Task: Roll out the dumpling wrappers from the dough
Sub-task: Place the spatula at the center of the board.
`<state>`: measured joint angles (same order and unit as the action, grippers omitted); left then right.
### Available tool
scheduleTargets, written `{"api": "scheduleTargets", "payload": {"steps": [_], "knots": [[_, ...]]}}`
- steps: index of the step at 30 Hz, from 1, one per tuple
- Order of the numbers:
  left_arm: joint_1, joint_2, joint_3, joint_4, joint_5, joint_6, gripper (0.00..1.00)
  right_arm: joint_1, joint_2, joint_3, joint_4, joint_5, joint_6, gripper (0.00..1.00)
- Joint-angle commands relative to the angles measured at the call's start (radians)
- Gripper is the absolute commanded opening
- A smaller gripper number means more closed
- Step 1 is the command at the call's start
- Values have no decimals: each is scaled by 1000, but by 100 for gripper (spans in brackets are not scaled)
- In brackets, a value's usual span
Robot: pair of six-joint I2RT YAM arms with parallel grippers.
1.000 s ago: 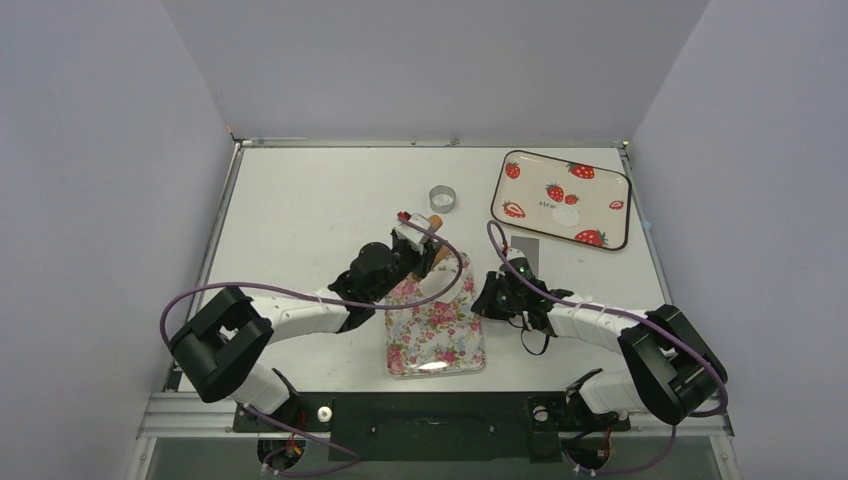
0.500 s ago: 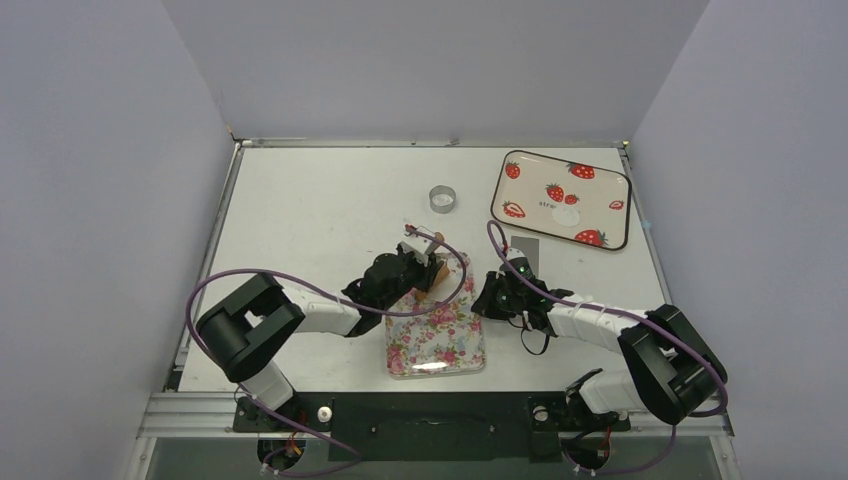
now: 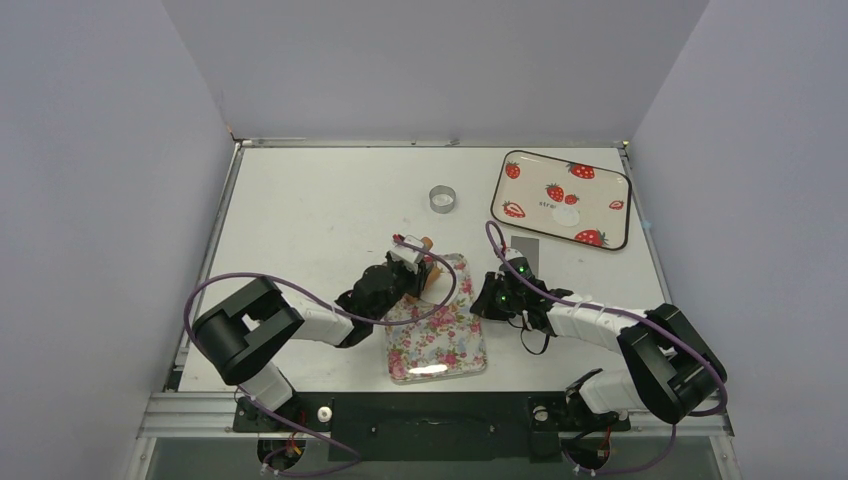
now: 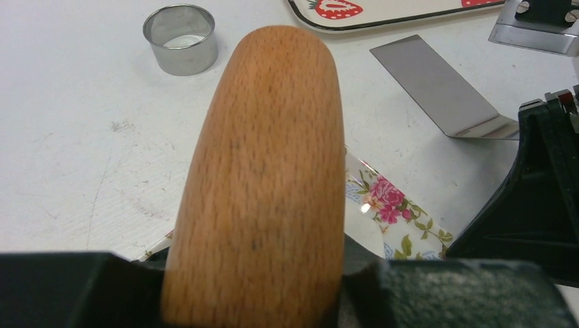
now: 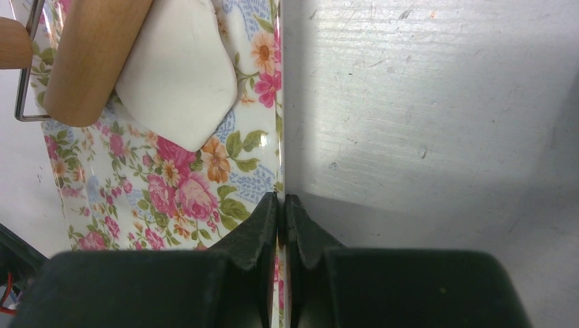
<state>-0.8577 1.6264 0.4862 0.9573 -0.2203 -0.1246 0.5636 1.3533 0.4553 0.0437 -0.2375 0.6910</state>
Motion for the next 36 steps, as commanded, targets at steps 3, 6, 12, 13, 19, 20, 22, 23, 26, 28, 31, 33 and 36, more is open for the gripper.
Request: {"api": "scheduleTargets", "payload": {"steps": [3,6,12,13,19,20,22,23,26,28,31,33,36], "knots": [[13,64,-31,-356,-68,16,0,-2,21,-4,-67,38,-16,0],[28,59,-28,-380,-88,12,0,-4,11,-20,-66,40,-11,0],[68,59,0,-429,-97,-48,0,-7,-14,-35,-68,46,-2,0],[70,59,0,-431,-99,-52,0,-8,-15,-36,-70,48,-1,0],[73,52,2,-433,-112,-60,0,-8,-26,-41,-76,50,-3,0],[73,48,1,-430,-113,-46,0,-9,-26,-41,-73,50,-3,0],[83,16,11,-423,-106,-26,0,-11,-18,-41,-65,48,-4,0],[97,2,17,-412,-91,-12,0,-11,-11,-41,-62,44,-3,0],[110,-84,69,-373,-35,87,0,-10,5,-30,-56,38,-8,0],[110,-127,122,-364,15,103,0,-10,13,-21,-60,37,-15,0],[101,-166,198,-375,108,55,0,-9,14,-12,-66,40,-19,0],[76,-186,226,-319,163,42,0,-9,10,-11,-68,43,-19,0],[44,-170,220,-211,216,-9,0,-7,4,-13,-72,49,-17,0]]}}
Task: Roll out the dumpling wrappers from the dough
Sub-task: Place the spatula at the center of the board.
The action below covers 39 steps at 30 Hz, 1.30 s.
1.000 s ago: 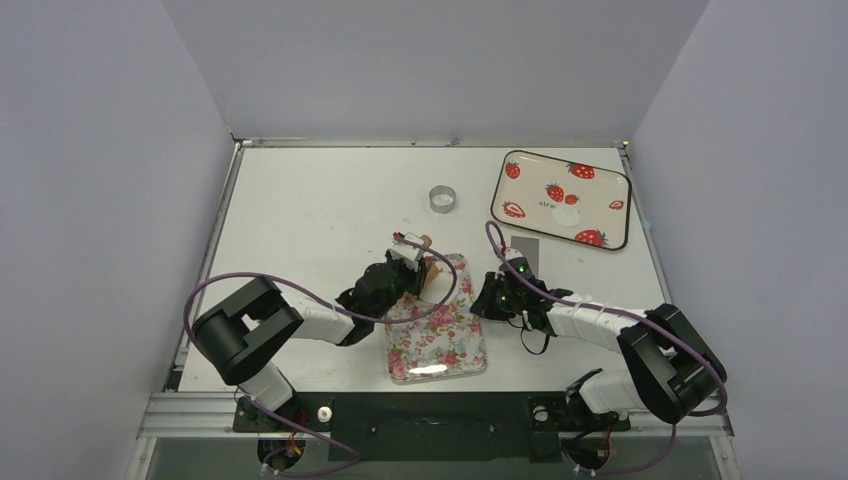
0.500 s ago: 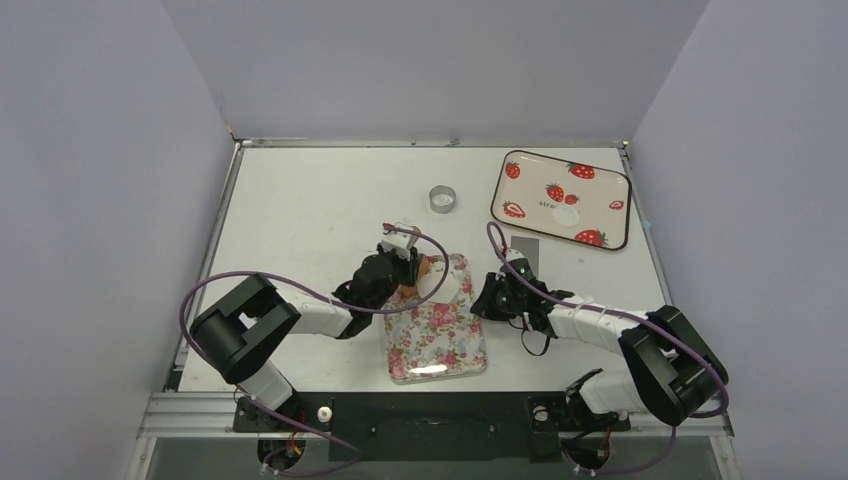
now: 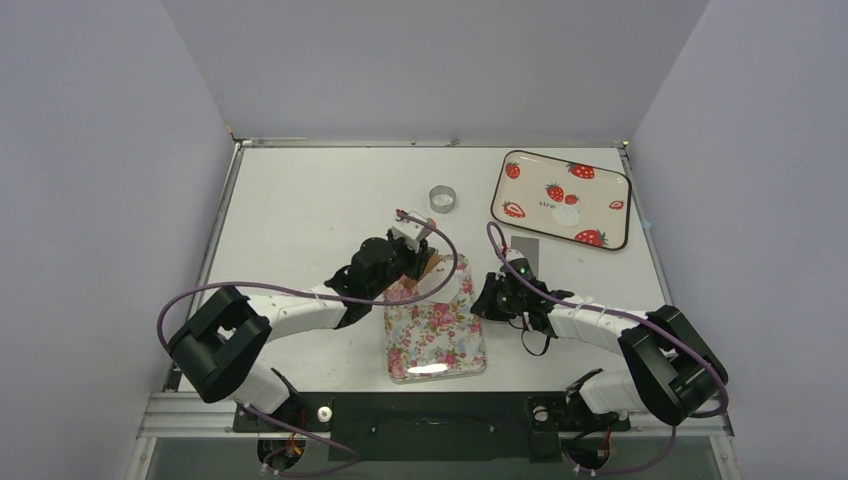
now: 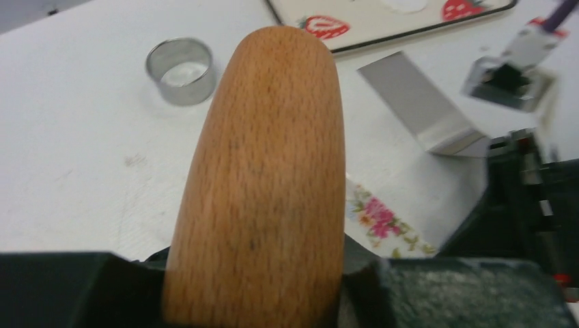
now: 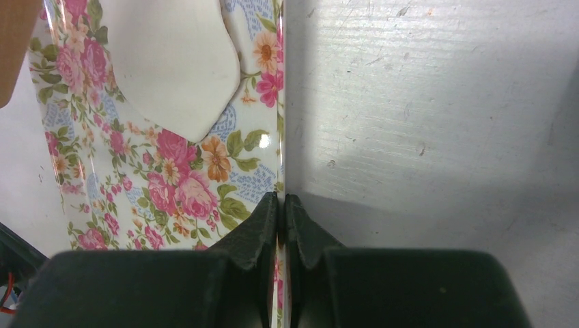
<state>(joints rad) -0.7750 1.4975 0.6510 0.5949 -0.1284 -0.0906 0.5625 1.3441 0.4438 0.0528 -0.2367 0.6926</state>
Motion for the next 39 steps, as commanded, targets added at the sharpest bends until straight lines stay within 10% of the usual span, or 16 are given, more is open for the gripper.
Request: {"api": "scheduleTargets", "payload": {"steps": [1,39], "knots": [[-44,-28,53,157,127,-65,0,-4,11,-2,-81,49,-16,0],[34,111,-122,-29,-50,4,0,-1,-5,-24,-49,50,-6,0]]}}
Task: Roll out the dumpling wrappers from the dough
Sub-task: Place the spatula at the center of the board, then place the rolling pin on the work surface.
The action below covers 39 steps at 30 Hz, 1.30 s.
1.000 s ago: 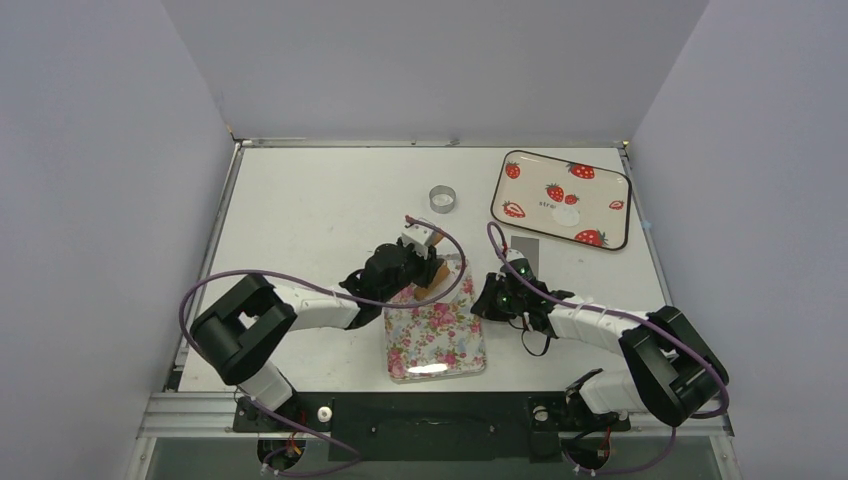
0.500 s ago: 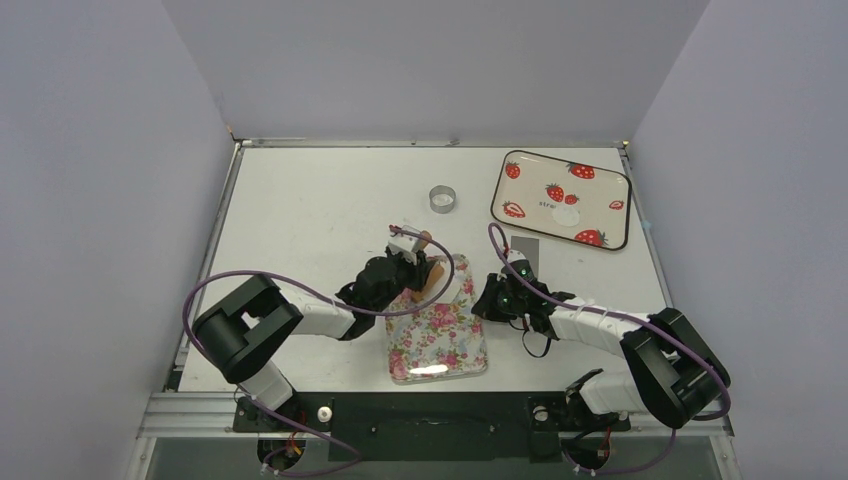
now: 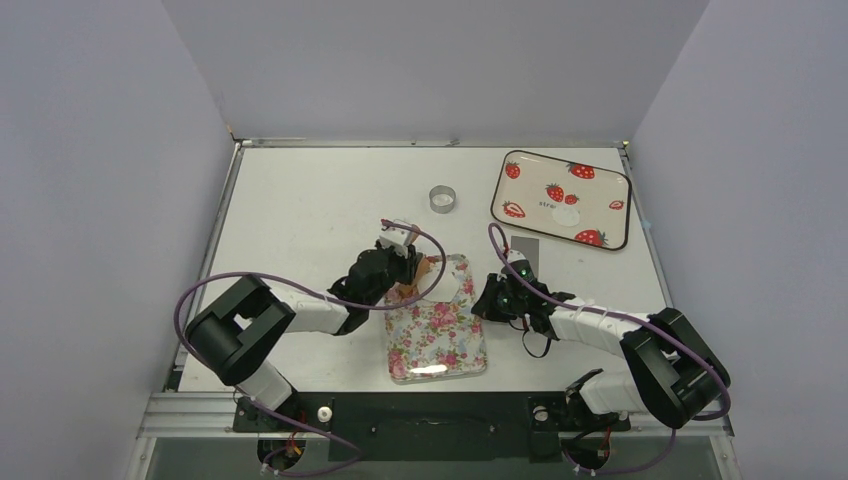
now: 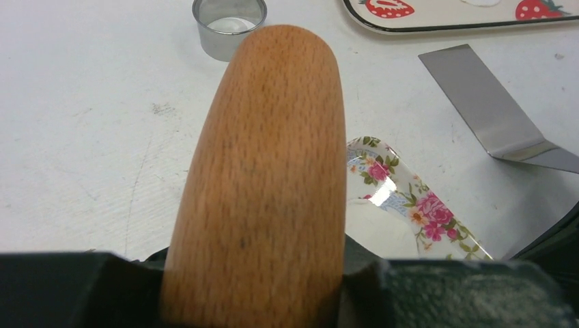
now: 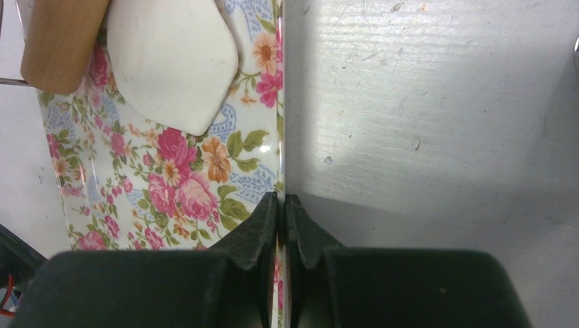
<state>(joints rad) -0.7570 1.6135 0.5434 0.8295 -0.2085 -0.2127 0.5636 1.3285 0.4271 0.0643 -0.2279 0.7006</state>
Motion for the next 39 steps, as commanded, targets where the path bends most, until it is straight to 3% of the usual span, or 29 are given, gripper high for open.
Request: {"api": "scheduleTargets", "payload": {"steps": [1,6,11,17,20,22,26,30,36,39], "knots": [[15,-34,4,-279,50,144,0,-2,6,-2,-61,44,-18,0],[22,-128,202,-411,260,270,0,-3,-6,38,-111,61,-37,0],[27,-233,283,-452,390,360,0,-5,-33,51,-125,85,-40,0],[21,-357,116,-385,487,725,0,-9,-41,84,-127,81,-56,23],[20,-412,16,-331,501,867,0,-11,-33,109,-131,76,-69,28],[28,-412,4,-339,441,785,0,-12,-38,122,-132,75,-72,31],[104,-361,107,-418,234,364,0,-13,-56,135,-143,75,-71,39],[210,-350,163,-472,235,-96,0,-13,-86,129,-154,84,-60,47],[279,-316,75,-414,197,-418,0,-10,-110,122,-171,98,-40,50],[292,-306,-13,-329,198,-491,0,-3,-120,128,-194,109,-34,50]]}}
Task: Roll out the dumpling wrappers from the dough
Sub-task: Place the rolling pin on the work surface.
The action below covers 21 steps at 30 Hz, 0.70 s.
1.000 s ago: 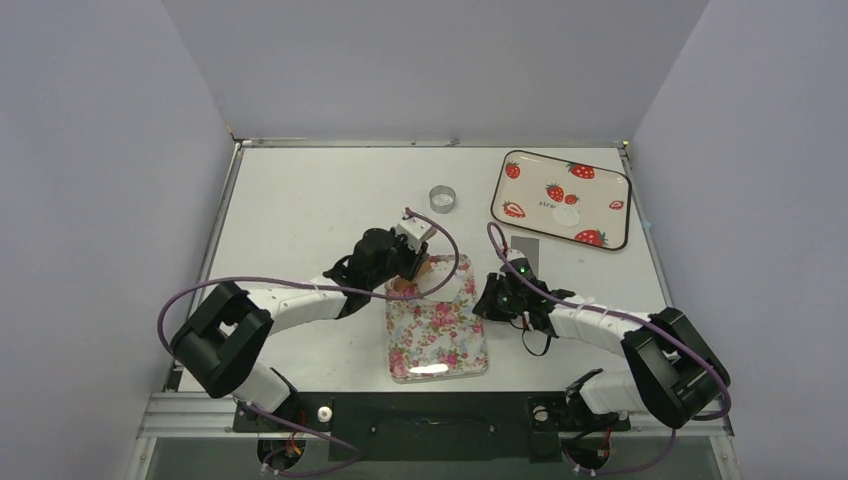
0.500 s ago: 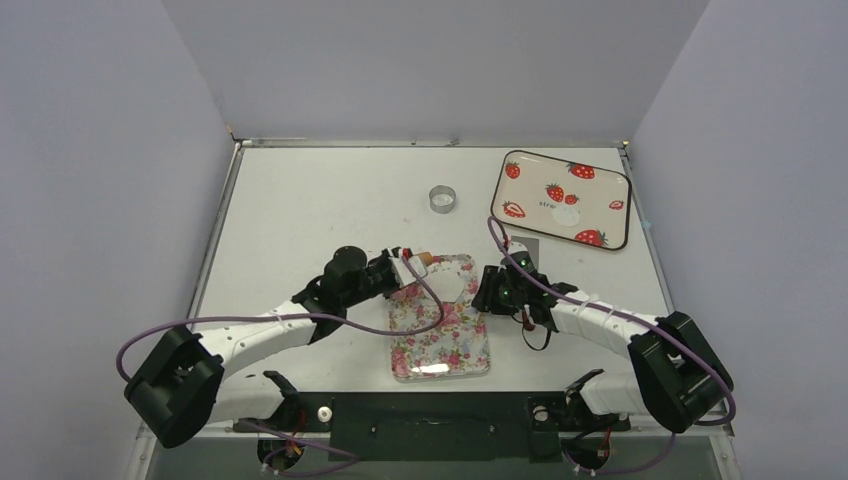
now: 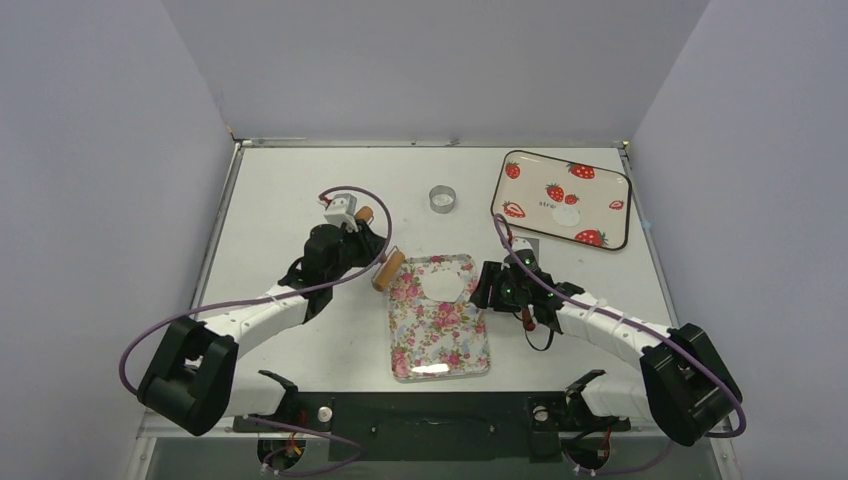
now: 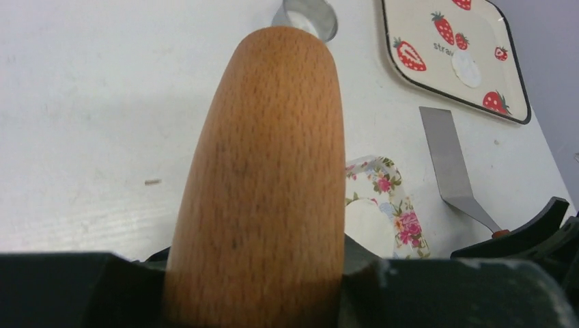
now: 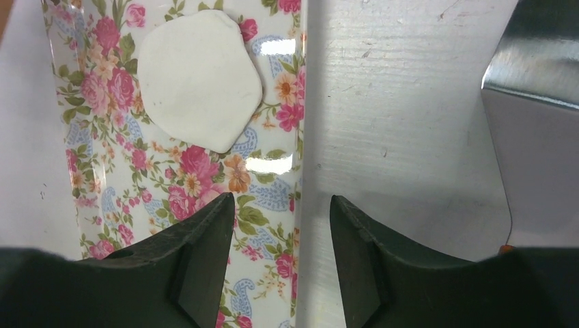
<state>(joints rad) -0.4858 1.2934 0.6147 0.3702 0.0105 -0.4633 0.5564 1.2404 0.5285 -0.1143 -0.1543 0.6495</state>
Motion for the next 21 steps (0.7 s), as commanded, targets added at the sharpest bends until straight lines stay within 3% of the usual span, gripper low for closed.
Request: {"api": "scheduleTargets", "payload": {"steps": [1,6,11,16,18,19,21], "knots": [[21,14,-106,155,-23,-241,0,5,-33,27,-26,36,19,50],[21,21,-222,257,-29,-233,0,5,-21,45,-60,37,14,50],[10,29,-256,284,-31,-380,0,8,12,82,-89,25,4,50],[19,12,-276,238,-150,-302,0,8,27,104,-113,28,-11,50],[15,10,-300,282,-104,-218,14,8,30,106,-113,26,-10,50],[14,6,-304,292,-85,-195,27,8,35,106,-112,24,-10,50],[9,3,-301,267,-56,-166,31,8,46,113,-111,20,-11,50]]}}
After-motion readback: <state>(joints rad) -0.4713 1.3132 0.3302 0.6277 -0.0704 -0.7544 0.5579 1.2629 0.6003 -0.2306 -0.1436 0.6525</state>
